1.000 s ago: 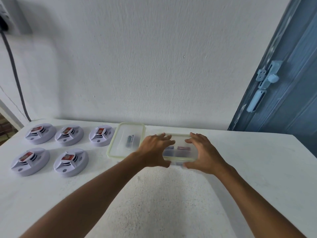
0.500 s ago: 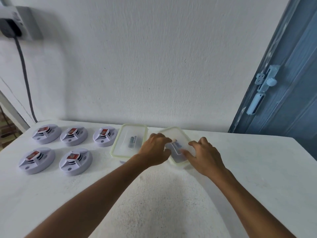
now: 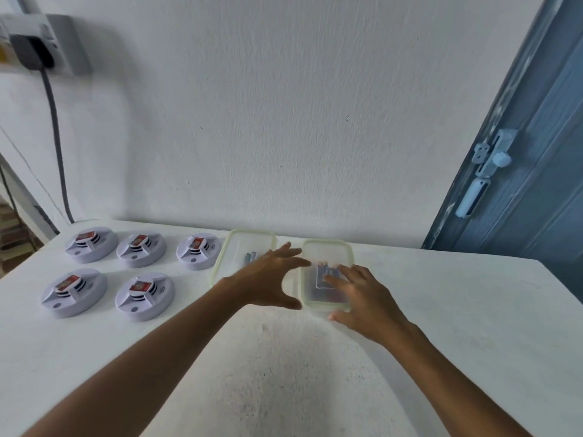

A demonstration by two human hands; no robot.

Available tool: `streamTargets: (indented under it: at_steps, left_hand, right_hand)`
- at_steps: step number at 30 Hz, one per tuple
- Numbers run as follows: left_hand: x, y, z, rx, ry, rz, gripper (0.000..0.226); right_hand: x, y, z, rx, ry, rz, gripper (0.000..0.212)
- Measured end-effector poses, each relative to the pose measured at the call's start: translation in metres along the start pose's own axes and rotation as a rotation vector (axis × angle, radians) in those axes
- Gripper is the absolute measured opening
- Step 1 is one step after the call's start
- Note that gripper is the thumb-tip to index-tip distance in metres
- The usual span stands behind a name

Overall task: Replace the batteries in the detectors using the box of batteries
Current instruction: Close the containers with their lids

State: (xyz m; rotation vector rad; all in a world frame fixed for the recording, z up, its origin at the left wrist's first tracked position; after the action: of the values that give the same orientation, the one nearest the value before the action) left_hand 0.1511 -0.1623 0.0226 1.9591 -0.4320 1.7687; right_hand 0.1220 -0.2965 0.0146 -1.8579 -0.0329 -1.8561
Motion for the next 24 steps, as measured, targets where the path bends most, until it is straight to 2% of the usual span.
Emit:
streamTargets:
  at_steps: [5, 7, 13, 24]
  left_hand:
    - [-0.001, -0.054, -0.031, 0.056, -0.058, 0.221, 0.099]
    - [-0.006, -0.069, -0.040, 0.055, -0.076, 0.275, 0.097]
    - [-0.009, -0.076, -0.047, 0.011, -0.018, 0.270, 0.082]
    - [-0.008, -0.077, -0.046, 0.004, -0.038, 0.290, 0.080]
  right_hand:
    - [-0.007, -0.006, 0.002, -0.062, -0.006, 0.051, 0.065]
    - [-0.009, -0.012, 0.006, -0.072, -0.026, 0.078, 0.064]
    - [-0.011, -0.017, 0.011, -0.077, -0.061, 0.107, 0.066]
    - [-0.012, -0.014, 0.014, -0.140, -0.061, 0.126, 0.072]
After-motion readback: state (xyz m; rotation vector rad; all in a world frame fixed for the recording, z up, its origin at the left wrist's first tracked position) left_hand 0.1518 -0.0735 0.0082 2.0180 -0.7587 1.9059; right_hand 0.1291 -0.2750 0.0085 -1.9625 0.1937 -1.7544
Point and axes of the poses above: each hand's wrist, its own z-axis towards the middle knuckle, its own x-axis out of the back of the hand, y = z × x, the point moved 10 cm from there along z, towards the middle knuckle, and after that the axes turned 11 degrees about z, right-handed, at the moved point
